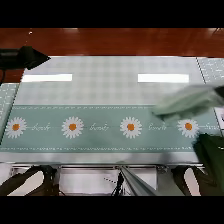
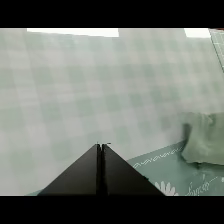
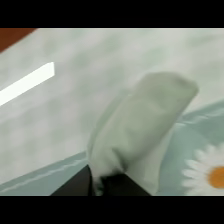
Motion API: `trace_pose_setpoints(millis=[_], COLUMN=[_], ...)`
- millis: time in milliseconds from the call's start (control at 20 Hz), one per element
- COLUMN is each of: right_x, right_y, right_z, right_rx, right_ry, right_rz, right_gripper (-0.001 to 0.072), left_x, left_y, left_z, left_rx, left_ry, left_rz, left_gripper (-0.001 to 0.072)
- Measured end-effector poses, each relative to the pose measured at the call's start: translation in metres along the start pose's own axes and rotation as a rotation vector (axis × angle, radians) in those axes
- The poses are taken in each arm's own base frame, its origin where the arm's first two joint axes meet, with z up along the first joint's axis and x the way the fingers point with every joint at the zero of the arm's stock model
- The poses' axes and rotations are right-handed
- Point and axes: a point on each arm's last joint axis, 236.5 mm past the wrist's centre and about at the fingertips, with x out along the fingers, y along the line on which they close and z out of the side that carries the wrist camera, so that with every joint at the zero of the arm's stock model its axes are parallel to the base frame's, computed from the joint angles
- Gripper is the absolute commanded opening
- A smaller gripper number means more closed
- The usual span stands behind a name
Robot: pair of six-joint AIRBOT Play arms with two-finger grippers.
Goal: Fold the shirts.
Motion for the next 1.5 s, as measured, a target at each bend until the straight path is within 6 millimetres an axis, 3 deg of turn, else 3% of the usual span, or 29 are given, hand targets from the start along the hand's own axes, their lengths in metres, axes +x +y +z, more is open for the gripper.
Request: trace_pose_setpoints(millis=[100, 250, 500, 900, 950, 1000, 1050, 1300, 1450, 1500], right_x=[-0.032, -0.072, -0.134, -0.193, -0.197, -0.201, -0.205, -0.231, -0.223, -0.213], right_y=[-0.058, -0.123, -0.191, -0.227, -0.229, -0.231, -0.233, -0.244, -0.248, -0.246], right_z=[0.005, -0.005, -0.041, -0.076, -0.079, -0.081, -0.083, -0.085, -0.058, -0.042], right_rx=[0.05, 0.152, 0.293, 0.426, 0.436, 0.447, 0.454, 0.461, 0.394, 0.347], right_ry=[-0.032, -0.031, 0.039, 0.103, 0.108, 0.11, 0.111, 0.094, -0.006, -0.051], right_rz=[-0.225, -0.488, -0.836, -1.104, -1.123, -1.137, -1.155, -1.266, -1.224, -1.17], right_gripper=[0.0042, 0.0042, 0.0043, 0.0053, 0.0189, 0.0411, 0.0531, 0.0537, 0.0535, 0.0534], left_x=[0.006, 0.014, 0.025, 0.042, 0.045, 0.046, 0.048, 0.05, 0.048, 0.047], left_y=[0.005, 0.012, 0.021, 0.041, 0.044, 0.046, 0.048, 0.051, 0.043, 0.038], left_z=[-0.002, -0.006, -0.011, -0.014, -0.014, -0.014, -0.014, -0.013, -0.009, -0.005], left_rx=[0.014, 0.039, 0.057, 0.03, 0.026, 0.022, 0.02, 0.015, 0.009, 0.005], left_ry=[0.012, 0.031, 0.054, 0.071, 0.069, 0.068, 0.069, 0.065, 0.055, 0.046], left_rz=[0.001, 0.001, 0.001, 0.015, 0.02, 0.022, 0.024, 0.028, 0.004, -0.012], left_gripper=[0.0022, 0.0022, 0.0022, 0.0022, 0.0022, 0.0022, 0.0022, 0.0023, 0.0026, 0.0128])
